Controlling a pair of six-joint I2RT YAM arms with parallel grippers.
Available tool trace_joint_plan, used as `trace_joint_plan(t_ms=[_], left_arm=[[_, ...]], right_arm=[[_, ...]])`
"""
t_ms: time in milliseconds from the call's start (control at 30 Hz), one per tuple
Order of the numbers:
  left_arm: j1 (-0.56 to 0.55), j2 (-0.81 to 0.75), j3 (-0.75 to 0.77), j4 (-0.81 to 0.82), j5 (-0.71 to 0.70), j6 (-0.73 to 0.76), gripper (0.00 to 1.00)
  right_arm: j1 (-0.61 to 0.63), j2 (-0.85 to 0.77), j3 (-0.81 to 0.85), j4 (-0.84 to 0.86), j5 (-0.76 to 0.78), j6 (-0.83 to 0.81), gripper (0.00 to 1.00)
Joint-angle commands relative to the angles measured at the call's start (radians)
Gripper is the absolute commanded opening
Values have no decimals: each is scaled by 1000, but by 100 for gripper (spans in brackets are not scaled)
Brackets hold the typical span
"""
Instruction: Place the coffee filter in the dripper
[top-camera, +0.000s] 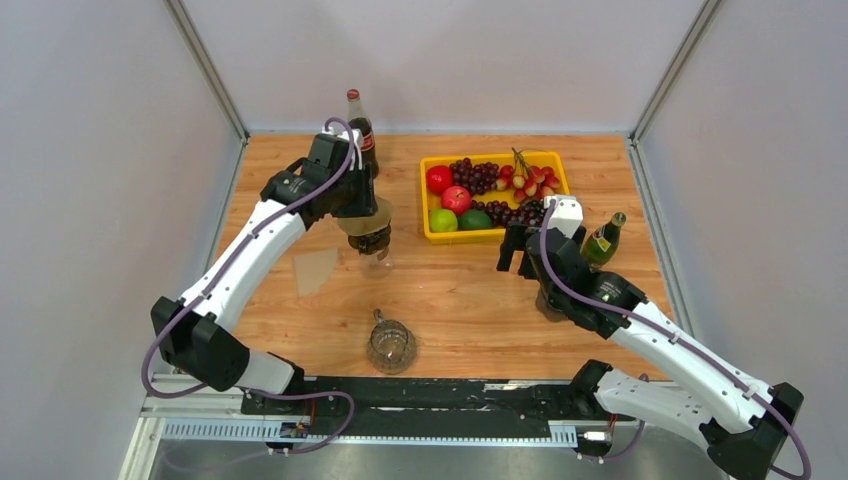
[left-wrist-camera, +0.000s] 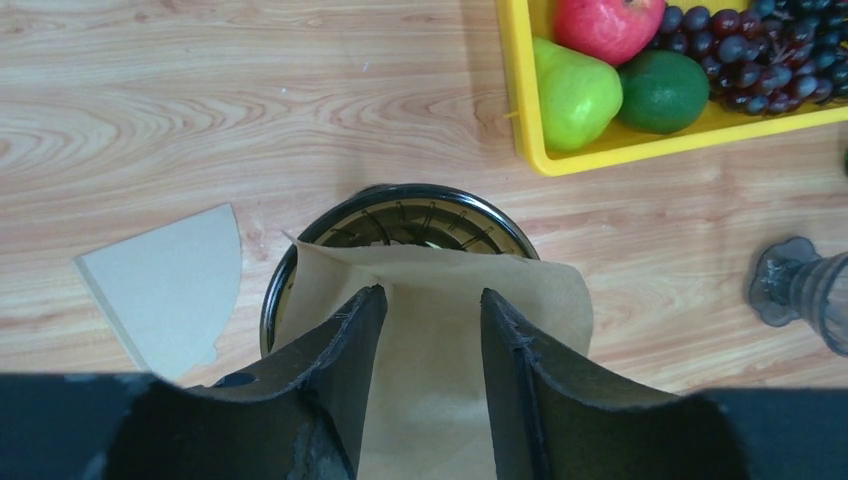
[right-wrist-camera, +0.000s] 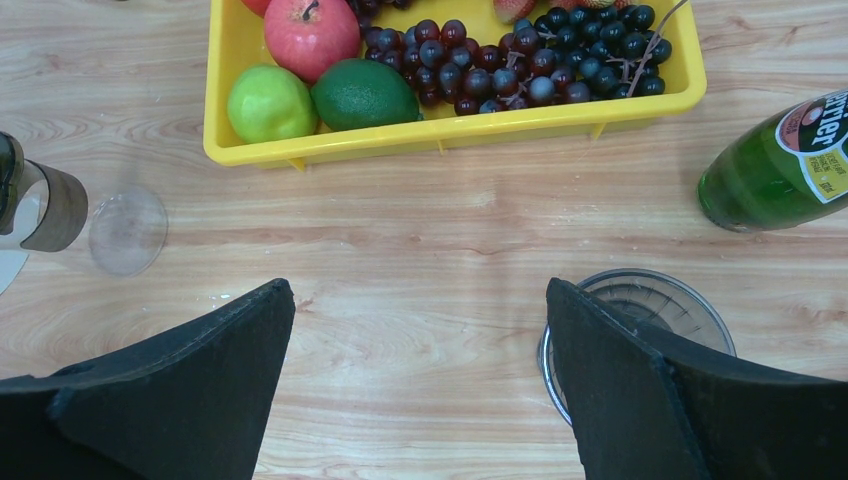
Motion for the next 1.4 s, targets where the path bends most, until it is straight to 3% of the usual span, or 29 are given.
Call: trace_joint_plan(t_ms=[0,400,700,933,1133,1367], left_arm=[[-8,-71,40,28,13,-2,56],[-8,-330,-42,151,65,-18,99],[-7,-532,-216,130,-263,-149,100],[-8,-636,-364,25,-458,-261,100],[-7,-703,-473,-19,-502,-343,100],[-8,-759,-624,2,-461,-408,100]], right_arm=[[-4,-3,-2,27,-1,-13,100],[-6,-14,-5,27,10,-11,100],[-7,-46,-11,27,48,2,100],[-7,-40,-11,30,49,4,100],[-7,-15,-13,31,44,5,100],[-9,6,-37,28,6,49,100]])
